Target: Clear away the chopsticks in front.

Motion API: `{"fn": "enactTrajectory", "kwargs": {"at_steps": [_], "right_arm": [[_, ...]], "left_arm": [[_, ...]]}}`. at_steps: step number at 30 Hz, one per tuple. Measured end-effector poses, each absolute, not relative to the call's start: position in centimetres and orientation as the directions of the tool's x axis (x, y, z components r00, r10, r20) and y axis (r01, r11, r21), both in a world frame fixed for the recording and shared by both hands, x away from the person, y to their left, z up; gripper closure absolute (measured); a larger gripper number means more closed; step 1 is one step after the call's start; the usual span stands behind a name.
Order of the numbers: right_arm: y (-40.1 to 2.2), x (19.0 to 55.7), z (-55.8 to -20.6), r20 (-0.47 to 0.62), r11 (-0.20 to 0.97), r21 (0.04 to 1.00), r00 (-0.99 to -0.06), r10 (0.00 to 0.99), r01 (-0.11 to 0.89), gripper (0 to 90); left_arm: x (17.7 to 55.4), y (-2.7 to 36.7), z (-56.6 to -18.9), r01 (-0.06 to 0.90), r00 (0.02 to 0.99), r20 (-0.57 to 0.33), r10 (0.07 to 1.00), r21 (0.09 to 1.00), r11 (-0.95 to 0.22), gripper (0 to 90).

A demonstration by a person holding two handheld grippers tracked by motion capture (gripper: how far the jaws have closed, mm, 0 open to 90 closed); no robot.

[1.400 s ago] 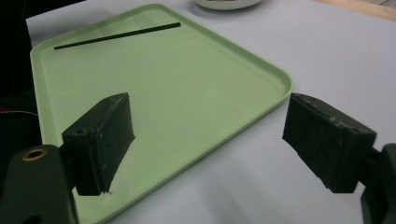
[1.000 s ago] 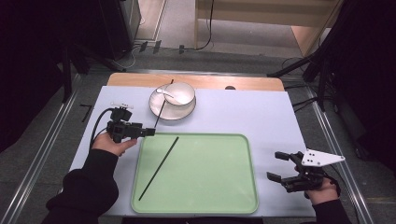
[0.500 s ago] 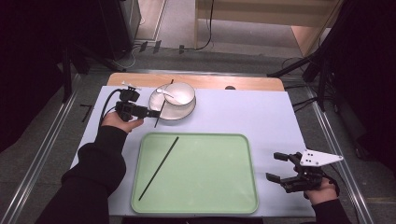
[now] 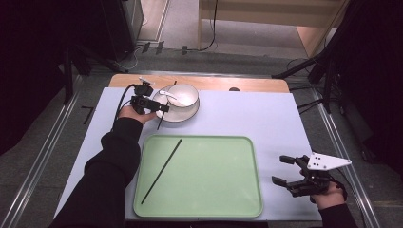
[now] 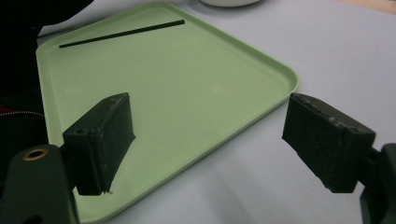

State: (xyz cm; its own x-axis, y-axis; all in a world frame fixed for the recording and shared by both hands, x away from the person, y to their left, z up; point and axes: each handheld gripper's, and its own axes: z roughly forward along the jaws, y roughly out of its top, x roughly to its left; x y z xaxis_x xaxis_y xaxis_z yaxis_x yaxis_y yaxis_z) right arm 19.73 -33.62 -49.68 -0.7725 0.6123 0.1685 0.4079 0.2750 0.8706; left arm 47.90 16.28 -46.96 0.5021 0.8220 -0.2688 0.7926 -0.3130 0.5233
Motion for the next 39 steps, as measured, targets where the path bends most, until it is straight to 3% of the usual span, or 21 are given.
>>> {"fn": "enactTrajectory", "kwargs": {"at_steps": [5, 12, 17, 25, 39], "right_arm": [[-33.7, 19.7, -49.7, 0.169, 0.273, 0.872, -0.774, 0.611, 0.406, 16.9], [-33.8, 19.7, -49.7, 0.171, 0.276, 0.870, -0.776, 0.607, 0.408, 16.9], [-33.7, 19.5, -49.7, 0.169, 0.276, 0.871, -0.775, 0.609, 0.406, 16.9], [-33.8, 19.5, -49.7, 0.168, 0.273, 0.873, -0.776, 0.608, 0.403, 16.9], [-33.7, 19.6, -49.8, 0.172, 0.277, 0.868, -0.773, 0.610, 0.412, 16.9]], "left_arm": [[48.5, 15.6, -47.9, 0.804, 0.475, -0.242, 0.846, 0.510, -0.305, 52.9], [49.0, 15.4, -48.7, 0.840, 0.418, -0.258, 0.871, 0.474, -0.263, 77.5], [49.0, 15.2, -48.6, 0.857, 0.368, -0.261, 0.893, 0.469, -0.215, 85.9], [49.0, 15.8, -47.6, 0.860, 0.342, -0.277, 0.898, 0.478, -0.180, 86.3], [47.5, 21.4, -44.0, 0.855, 0.321, -0.296, 0.900, 0.499, -0.141, 86.4]]}}
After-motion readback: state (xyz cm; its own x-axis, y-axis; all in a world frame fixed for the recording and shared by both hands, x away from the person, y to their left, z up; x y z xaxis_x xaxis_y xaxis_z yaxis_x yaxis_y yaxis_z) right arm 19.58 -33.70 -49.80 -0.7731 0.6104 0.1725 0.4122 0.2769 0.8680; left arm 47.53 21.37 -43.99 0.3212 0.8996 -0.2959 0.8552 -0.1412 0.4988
